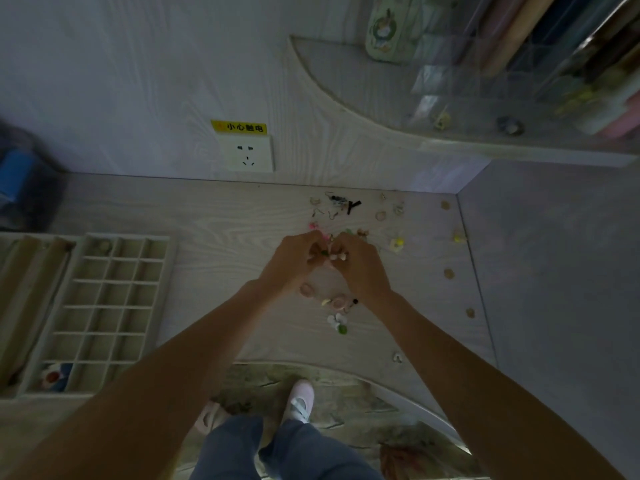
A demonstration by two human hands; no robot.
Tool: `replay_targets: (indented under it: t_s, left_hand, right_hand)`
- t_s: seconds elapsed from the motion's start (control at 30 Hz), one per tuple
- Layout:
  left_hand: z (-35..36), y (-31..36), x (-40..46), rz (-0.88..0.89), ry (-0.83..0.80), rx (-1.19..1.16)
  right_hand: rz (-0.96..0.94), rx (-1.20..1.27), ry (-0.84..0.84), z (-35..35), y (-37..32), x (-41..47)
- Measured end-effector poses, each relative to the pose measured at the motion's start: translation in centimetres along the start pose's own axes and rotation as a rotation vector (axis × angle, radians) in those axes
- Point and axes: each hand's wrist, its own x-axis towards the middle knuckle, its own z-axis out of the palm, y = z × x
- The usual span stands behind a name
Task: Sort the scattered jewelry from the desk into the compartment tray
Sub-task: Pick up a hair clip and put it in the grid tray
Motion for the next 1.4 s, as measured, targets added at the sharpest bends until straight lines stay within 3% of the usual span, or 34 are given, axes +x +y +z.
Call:
replay_targets:
  t_s: [0.2, 0.83, 1.07, 1.23, 1.4]
  left_hand:
    - [-2.5, 0.3, -0.9, -0.123, -0.026, -0.251]
    - [-8.3, -0.4, -3.5, -0.367, 0.017, -0.682]
    - [-9.4, -0.9, -4.6, -0.384, 0.018, -0.746]
    - [-10.3, -1.2, -5.3, -0.342, 0.134, -0.856]
    - [-11.8, -1.9, -6.8, -0.287, 0.133, -0.810]
  right_hand:
    - [-0.003, 0.169, -0.048, -1.7, -1.3, -0.1]
    - [0.127, 0.630, -0.238, 0.0, -6.9, 1.0]
    - [0.288, 0.919, -0.390, 0.7, -7.6, 0.9]
    - [0.389, 1.151, -0.304, 1.0, -8.3, 0.9]
    - [0.453, 1.280, -0.303, 1.2, -9.4, 0.8]
